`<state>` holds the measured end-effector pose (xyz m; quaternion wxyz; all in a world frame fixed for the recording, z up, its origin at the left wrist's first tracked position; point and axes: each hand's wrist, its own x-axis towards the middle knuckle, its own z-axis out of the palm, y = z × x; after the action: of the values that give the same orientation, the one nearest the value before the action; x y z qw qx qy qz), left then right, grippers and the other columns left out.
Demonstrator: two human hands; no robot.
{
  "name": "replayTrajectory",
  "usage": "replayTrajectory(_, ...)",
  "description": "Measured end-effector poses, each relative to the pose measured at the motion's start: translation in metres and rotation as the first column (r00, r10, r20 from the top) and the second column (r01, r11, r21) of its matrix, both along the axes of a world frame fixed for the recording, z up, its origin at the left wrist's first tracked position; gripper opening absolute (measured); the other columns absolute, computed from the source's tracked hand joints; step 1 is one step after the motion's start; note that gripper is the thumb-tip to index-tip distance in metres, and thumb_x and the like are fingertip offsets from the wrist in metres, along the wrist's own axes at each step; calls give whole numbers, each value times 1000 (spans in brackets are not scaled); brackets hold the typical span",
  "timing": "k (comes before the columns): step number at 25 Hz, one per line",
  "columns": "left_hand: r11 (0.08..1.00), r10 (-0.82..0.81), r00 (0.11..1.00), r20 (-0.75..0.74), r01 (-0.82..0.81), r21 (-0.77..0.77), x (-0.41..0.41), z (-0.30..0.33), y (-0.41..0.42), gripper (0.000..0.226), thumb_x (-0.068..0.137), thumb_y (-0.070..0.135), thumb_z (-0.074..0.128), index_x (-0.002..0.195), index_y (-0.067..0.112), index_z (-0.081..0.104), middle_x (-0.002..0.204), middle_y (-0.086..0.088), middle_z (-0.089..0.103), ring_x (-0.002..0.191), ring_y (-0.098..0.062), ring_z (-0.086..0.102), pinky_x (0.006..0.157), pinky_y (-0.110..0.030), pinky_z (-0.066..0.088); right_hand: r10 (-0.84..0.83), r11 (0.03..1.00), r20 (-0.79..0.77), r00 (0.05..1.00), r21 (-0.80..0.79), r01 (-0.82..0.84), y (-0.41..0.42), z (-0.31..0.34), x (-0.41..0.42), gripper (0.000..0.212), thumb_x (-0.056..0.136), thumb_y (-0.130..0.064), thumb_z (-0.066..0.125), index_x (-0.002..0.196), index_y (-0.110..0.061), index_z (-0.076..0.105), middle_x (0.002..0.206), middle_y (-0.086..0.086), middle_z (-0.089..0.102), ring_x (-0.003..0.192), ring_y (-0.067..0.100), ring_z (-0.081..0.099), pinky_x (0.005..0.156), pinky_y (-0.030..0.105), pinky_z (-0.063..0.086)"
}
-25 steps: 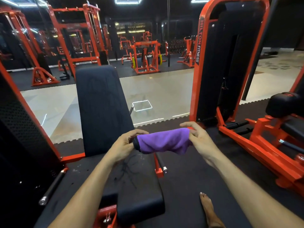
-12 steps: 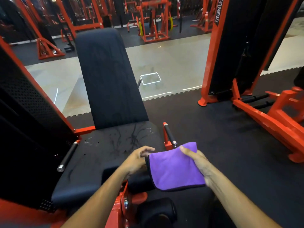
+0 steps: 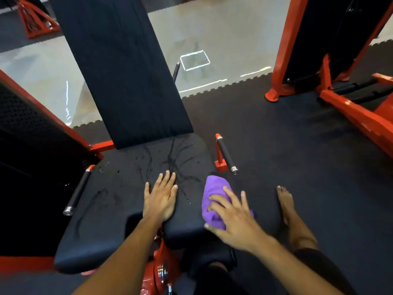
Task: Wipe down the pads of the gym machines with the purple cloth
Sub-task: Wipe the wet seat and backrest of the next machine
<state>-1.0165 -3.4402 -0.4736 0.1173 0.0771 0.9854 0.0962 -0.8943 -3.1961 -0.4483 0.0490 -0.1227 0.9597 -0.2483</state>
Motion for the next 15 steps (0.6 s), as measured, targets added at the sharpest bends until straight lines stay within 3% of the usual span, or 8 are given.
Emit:
replayTrajectory(2, 999, -6, 1000, -4, 6, -33, -4, -2, -2, 55, 111, 47, 18, 165, 38, 12, 171, 20, 1, 157, -2, -4, 127, -48, -4, -47, 999, 11, 999, -27, 47, -5, -21, -10, 49, 92, -70, 41, 120, -33, 54, 149, -12, 34, 152, 30, 15, 116, 55, 26)
replayTrajectory(5, 999, -17, 999, 28, 18, -39, -3, -4, 1, 55, 111, 47, 18, 165, 39, 10, 170, 21, -2, 157, -2, -6, 127, -46, -6, -93, 992, 64, 994, -79, 98, 1, -19, -40, 42, 92, -64, 42, 120, -34, 53, 147, -7, 28, 141, 25, 26, 100, 50, 50)
replayTrajectory(8, 997, -77, 995, 67, 77, -7, -19, 8, -15, 53, 110, 50, 20, 162, 41, 20, 171, 19, 8, 157, -3, 7, 126, -41, 6, -51, 994, 90, 995, -88, 59, 10, -10, -49, 41, 91, -65, 42, 120, -37, 51, 144, -12, 27, 133, 18, 31, 86, 51, 56)
replayTrajectory(11, 998, -54, 998, 24, 55, -39, -35, 11, -42, 73, 98, 68, 11, 161, 36, 29, 171, 10, 19, 156, -10, 18, 123, -41, 16, 3, 992, 0, 1000, -122, -3, 19, -7, -23, 42, 88, -59, 50, 121, -34, 56, 145, -14, 36, 135, 16, 36, 96, 45, 53)
replayTrajectory(13, 997, -24, 1000, 15, 25, -74, -31, 1, -47, 78, 96, 72, 6, 164, 35, 17, 173, 10, 7, 159, -9, 5, 128, -47, 3, 52, 988, -24, 998, -145, -55, 16, -12, -9, 40, 86, -45, 58, 124, -32, 57, 151, -11, 38, 144, 19, 32, 112, 46, 41)
replayTrajectory(15, 996, -34, 999, 34, 37, -77, -32, -5, -43, 72, 100, 69, 9, 165, 37, 7, 173, 13, -3, 158, -8, -8, 128, -52, -5, 78, 993, -36, 996, -82, -81, 6, -20, -16, 39, 87, -37, 52, 125, -30, 56, 156, -9, 35, 151, 26, 23, 117, 49, 34)
